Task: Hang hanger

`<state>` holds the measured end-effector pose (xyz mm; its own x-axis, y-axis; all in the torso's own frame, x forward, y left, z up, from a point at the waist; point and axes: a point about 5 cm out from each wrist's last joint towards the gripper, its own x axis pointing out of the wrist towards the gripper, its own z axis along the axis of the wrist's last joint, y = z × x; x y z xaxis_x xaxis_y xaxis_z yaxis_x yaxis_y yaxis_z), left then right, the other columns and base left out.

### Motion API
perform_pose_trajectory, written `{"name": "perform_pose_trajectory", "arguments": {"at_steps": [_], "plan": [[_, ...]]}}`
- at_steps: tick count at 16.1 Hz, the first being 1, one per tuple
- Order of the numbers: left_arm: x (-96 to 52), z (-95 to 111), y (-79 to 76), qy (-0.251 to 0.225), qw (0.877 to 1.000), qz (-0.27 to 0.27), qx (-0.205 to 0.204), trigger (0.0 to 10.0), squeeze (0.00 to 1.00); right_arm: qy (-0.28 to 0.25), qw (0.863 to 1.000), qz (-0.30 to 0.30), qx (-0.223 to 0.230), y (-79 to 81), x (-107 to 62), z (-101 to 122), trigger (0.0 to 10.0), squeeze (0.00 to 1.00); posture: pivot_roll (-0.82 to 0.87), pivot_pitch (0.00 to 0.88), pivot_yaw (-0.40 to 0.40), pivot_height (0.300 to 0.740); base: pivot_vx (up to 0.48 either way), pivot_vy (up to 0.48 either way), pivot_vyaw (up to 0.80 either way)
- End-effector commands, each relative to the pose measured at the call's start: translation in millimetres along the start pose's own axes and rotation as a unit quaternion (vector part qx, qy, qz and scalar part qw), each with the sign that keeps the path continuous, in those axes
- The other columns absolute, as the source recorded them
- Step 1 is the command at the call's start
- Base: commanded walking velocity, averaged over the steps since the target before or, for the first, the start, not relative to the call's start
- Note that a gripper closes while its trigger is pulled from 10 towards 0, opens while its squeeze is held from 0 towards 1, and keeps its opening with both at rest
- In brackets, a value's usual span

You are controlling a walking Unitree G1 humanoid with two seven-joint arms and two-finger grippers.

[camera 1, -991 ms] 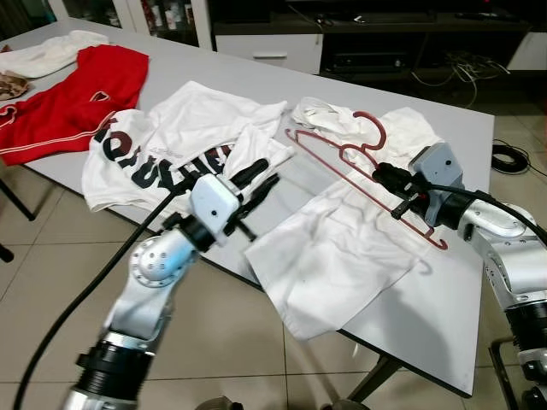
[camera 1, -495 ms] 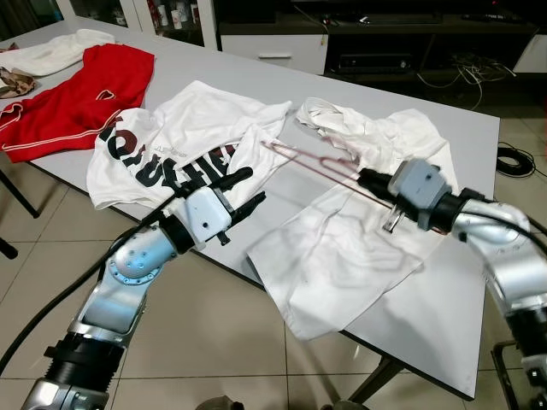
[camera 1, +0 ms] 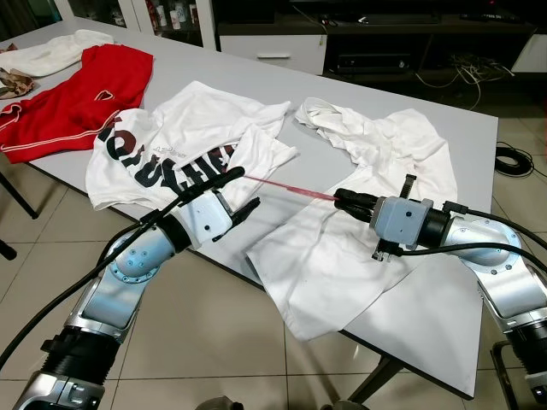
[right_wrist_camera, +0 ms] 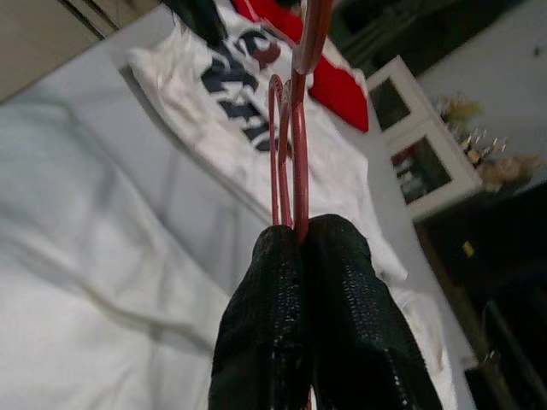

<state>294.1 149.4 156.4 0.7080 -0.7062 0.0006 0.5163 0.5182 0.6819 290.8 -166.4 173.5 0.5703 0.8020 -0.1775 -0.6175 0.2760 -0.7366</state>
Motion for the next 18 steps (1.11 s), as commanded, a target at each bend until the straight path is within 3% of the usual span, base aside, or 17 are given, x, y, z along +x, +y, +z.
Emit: {"name": "perform_pose_trajectory", "arguments": {"at_steps": [1, 6, 11, 13, 14, 18], "plan": [[1.2, -0.5, 0.6, 0.003, 1.0, -0.009, 0.013, 10.0, 0.0, -0.024, 0.999, 0.014, -0.027, 0.0, 2.7, 11.0, 10.0, 0.0, -0.08, 0.0, 0.058, 0.736, 0.0, 0.0, 0.0], [3.8, -8.7, -4.4, 0.021, 0.999, -0.038, 0.031, 10.0, 0.0, -0.047, 0.995, 0.03, -0.083, 4.8, 4.5, 22.7, 10.0, 0.0, -0.09, 0.0, 0.066, 0.736, 0.0, 0.0, 0.0], [9.0, -12.0, -15.1, 0.029, 0.997, -0.064, 0.012, 10.0, 0.0, -0.07, 0.991, 0.043, -0.107, 16.0, 13.6, 30.3, 10.0, 0.0, -0.09, 0.0, 0.063, 0.736, 0.0, 0.0, 0.0], [8.0, -13.4, -22.2, 0.034, 0.996, -0.082, 0.006, 4.9, 0.0, -0.074, 0.99, 0.038, -0.113, 15.2, 14.1, 32.0, 10.0, 0.0, -0.08, 0.0, 0.062, 0.736, 0.0, 0.0, 0.0], [7.3, -14.0, -26.5, 0.039, 0.995, -0.089, 0.001, 0.0, 0.0, -0.081, 0.988, 0.032, -0.129, 13.7, 13.6, 33.7, 10.0, 0.0, -0.08, 0.0, 0.059, 0.736, 0.0, 0.0, 0.0], [7.2, -15.3, -28.2, 0.046, 0.994, -0.094, -0.004, 0.0, 0.0, -0.091, 0.985, 0.018, -0.148, 9.5, 14.3, 37.2, 10.0, 0.0, -0.08, 0.0, 0.058, 0.736, 0.0, 0.0, 0.0]]}}
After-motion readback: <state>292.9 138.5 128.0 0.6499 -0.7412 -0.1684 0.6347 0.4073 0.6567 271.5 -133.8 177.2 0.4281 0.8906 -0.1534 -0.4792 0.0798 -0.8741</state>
